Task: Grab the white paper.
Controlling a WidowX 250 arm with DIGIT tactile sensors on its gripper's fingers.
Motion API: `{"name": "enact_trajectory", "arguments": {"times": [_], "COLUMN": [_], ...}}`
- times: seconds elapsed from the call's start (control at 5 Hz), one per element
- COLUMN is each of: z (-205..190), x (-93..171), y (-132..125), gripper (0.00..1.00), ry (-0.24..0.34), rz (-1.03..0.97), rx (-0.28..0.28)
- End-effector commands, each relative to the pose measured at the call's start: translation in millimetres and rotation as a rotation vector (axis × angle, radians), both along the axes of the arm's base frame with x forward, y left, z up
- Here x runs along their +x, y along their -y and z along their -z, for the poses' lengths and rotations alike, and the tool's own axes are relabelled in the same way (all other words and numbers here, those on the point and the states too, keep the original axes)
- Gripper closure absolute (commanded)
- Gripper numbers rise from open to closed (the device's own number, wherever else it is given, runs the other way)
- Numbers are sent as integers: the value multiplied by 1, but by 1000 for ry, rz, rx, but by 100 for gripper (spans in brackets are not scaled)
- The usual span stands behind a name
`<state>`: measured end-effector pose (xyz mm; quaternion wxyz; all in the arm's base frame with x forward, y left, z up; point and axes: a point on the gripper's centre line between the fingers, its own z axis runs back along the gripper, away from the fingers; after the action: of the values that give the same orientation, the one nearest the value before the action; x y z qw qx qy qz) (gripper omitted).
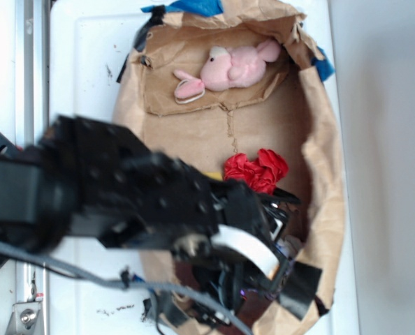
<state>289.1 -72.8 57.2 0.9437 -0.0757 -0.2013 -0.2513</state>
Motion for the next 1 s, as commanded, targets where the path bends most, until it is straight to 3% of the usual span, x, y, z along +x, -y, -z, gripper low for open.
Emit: {"name": "enact_trajectory", "arguments": {"times": [0.0,0.2,0.4,0.8], "z": [5,9,7,-14], "x": [26,35,38,40], "y": [10,3,-3,-17], "gripper": [0,0,100,100], "ry": [5,-17,-14,48], "rz": [-49,-78,-92,-157], "rx": [48,66,59,46]}}
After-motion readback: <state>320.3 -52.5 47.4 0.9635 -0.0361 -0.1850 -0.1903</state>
